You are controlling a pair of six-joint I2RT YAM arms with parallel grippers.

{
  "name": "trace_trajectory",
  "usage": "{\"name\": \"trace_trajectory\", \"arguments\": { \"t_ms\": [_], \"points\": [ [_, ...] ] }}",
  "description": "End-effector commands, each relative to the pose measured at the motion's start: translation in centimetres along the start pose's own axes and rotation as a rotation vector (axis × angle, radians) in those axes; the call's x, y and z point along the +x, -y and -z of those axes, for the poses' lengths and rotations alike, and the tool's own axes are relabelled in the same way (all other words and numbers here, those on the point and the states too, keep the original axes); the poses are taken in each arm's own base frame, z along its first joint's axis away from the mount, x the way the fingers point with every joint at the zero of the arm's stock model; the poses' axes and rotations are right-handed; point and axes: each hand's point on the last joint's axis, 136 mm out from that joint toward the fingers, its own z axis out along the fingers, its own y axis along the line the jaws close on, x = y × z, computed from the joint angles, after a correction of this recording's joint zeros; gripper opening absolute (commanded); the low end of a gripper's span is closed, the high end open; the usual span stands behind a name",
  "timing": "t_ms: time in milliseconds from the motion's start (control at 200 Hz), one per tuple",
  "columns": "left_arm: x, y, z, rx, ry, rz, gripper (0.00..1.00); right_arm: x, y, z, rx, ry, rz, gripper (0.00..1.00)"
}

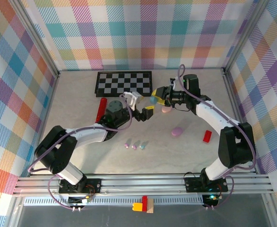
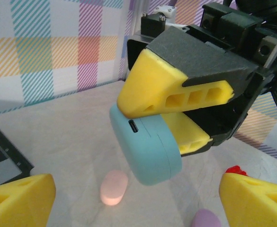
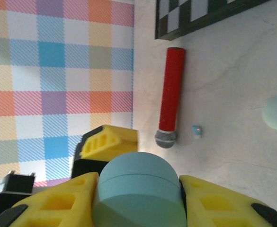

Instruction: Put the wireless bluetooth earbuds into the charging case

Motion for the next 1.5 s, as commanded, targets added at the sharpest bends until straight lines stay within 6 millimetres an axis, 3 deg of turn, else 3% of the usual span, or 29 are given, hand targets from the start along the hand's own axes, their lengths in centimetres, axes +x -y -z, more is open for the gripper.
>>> {"name": "trace_trajectory", "arguments": {
  "t_ms": [0,135,310,470,565,650,795,920,1115,1395,1495],
  "points": [
    [-2.8,1.7,-1.1,0.073,0.097,-0.005,0.85,0.5,-2.3,0.7,-0.082,-0.012,0.042,0.32],
    [-2.8,1.6,-2.2,0.08,0.104,0.008,0.77,0.7,-2.7,0.9,-0.095,-0.017,0.054,0.32],
    [-3.0,1.6,-3.0,0.098,0.113,0.027,0.58,1.1,-2.9,0.9,-0.111,-0.041,0.063,0.32],
    [-3.1,2.0,-3.0,0.125,0.112,0.042,0.35,1.1,-2.6,1.0,-0.095,-0.035,0.072,0.36],
    [-2.9,2.5,-2.6,0.15,0.084,0.058,0.33,0.7,-2.4,1.5,-0.062,0.002,0.116,0.51],
    [-3.0,3.3,-1.9,0.192,0.054,0.074,0.32,0.2,-2.3,2.4,-0.033,0.047,0.181,0.73],
    [-3.2,5.5,-0.7,0.319,-0.036,0.166,0.32,0.1,-4.0,4.3,-0.117,0.064,0.381,0.84],
    [-4.8,6.7,0.7,0.393,-0.047,0.286,0.31,2.2,-5.5,5.7,-0.227,-0.007,0.574,0.83],
    [-7.3,8.0,2.3,0.478,-0.037,0.384,0.31,5.2,-7.0,7.0,-0.348,-0.097,0.674,0.76],
    [-9.0,7.1,1.9,0.514,0.039,0.448,0.3,6.3,-7.3,7.1,-0.391,-0.16,0.66,0.6],
    [-9.5,7.4,1.7,0.559,0.054,0.478,0.3,6.5,-7.3,6.8,-0.387,-0.17,0.65,0.5]
  ]
}}
